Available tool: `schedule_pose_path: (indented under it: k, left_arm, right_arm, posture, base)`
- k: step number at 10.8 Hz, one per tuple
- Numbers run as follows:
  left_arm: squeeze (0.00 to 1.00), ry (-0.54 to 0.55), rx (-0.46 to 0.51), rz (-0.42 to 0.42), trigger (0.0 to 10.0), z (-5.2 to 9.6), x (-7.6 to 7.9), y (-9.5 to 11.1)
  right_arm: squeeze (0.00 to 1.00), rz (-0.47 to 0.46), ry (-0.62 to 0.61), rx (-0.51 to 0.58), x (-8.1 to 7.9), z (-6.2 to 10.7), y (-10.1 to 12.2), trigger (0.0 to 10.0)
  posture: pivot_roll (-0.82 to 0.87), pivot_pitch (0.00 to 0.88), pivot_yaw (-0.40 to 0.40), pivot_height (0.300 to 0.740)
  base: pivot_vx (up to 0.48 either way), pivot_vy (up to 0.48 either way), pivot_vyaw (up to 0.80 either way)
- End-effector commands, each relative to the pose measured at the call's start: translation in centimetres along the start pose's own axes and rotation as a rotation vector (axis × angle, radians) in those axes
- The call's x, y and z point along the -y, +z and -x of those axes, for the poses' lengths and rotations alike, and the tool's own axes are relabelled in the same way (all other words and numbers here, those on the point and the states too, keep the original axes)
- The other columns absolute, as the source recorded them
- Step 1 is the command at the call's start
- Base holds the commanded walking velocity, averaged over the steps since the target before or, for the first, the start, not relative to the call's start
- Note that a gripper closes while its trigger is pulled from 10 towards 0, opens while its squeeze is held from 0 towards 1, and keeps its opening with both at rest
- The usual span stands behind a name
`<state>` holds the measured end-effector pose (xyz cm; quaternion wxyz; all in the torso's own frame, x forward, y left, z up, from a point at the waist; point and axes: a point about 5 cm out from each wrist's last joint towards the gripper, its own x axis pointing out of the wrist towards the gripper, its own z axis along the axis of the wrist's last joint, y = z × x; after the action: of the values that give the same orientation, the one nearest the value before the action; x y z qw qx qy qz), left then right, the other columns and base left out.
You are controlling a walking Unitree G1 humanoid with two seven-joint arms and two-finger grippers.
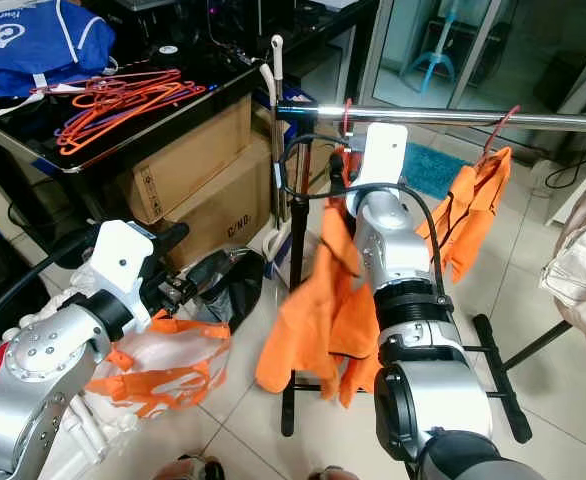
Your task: Hang hanger
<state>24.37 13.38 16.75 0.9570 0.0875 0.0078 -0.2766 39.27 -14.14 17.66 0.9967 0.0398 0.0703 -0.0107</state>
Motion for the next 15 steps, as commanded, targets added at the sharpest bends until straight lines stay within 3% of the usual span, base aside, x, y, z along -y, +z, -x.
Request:
schedule_pose_path:
  k: [1, 4, 9, 15]
  left_arm:
    - [0.0, -0.018, 0.01, -0.011, 10.0, 0.0, 0.2, 0.4]
    - [0.0, -0.034, 0.007, -0.014, 10.0, 0.1, 0.3, 0.5]
    - [0.0, -0.23, 0.044, 0.009, 10.0, 0.9, 1.6, 1.4]
    - [0.0, -0.232, 0.024, -0.008, 10.0, 1.0, 1.4, 1.2]
  right_arm:
    - [0.0, 0.021, -0.006, -0.009, 0.1, -0.2, 0.2, 0.0]
    - [0.0, 0.03, -0.023, -0.054, 0.5, -0.2, -0.5, 0.0]
    - [0.0, 0.01, -0.01, -0.066, 0.6, -0.3, -0.4, 0.0]
    - [0.0, 0.022, 0.008, -0.058, 0.6, -0.3, 0.0, 0.0]
  posture:
    - [0.05, 0.074, 0.006, 0.74]
    - [0.05, 0.079, 0.007, 0.74]
    - [0.05, 0.078, 0.008, 0.74]
    - [0.04, 0.064, 0.003, 0.74]
  base:
    - [0.0, 0.0, 0.0]
    - [0.0, 0.0, 0.0]
    - [0.0, 0.0, 0.0]
    - [0.0, 0.0, 0.0]
